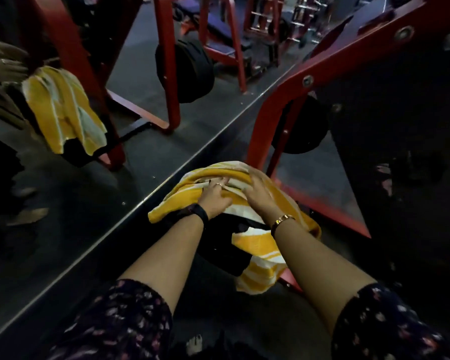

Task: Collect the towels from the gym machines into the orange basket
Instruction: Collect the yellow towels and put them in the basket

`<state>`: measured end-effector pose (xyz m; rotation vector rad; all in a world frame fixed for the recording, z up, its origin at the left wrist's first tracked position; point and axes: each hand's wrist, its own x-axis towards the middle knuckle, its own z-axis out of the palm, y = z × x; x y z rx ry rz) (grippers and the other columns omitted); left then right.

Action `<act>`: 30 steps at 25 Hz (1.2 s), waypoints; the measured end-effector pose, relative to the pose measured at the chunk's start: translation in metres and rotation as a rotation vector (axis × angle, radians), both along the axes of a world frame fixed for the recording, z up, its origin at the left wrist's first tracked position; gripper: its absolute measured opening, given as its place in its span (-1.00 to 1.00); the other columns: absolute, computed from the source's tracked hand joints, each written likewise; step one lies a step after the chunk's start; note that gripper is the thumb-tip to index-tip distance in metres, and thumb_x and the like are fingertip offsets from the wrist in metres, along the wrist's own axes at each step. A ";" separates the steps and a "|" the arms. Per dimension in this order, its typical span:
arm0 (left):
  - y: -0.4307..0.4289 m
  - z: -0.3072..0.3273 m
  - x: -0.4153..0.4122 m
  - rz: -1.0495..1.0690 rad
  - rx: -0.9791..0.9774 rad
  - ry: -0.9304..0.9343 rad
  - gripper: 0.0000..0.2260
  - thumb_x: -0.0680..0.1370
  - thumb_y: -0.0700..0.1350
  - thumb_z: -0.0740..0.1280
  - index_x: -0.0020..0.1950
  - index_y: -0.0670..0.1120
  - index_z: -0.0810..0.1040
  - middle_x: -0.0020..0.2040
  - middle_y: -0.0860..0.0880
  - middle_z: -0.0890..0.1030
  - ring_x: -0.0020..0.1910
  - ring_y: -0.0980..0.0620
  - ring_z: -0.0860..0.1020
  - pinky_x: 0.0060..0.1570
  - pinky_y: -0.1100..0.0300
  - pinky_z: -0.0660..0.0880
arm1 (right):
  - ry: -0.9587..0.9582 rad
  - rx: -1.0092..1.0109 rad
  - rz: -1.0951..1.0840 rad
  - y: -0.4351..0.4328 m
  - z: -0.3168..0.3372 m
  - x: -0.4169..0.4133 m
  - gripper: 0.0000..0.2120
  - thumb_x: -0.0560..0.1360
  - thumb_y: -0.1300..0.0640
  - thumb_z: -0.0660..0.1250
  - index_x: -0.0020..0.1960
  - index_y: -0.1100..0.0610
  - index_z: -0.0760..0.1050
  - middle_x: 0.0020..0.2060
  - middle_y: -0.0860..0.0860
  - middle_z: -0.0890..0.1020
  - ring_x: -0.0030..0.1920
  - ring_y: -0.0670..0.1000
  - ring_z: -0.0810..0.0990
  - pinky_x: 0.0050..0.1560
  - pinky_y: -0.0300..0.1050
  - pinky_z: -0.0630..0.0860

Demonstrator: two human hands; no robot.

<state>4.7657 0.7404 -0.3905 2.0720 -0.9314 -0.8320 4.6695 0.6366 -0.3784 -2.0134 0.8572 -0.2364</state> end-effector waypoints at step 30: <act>-0.096 0.035 0.002 0.061 -0.577 0.239 -0.86 0.54 -0.06 0.29 0.05 -0.05 0.40 -0.15 0.09 0.52 -0.16 0.21 0.51 -0.04 0.25 0.47 | -0.480 0.213 -0.506 -0.053 0.037 -0.008 -0.73 0.41 0.16 0.19 0.04 0.04 0.58 0.01 0.03 0.66 0.13 0.07 0.60 0.29 0.10 0.49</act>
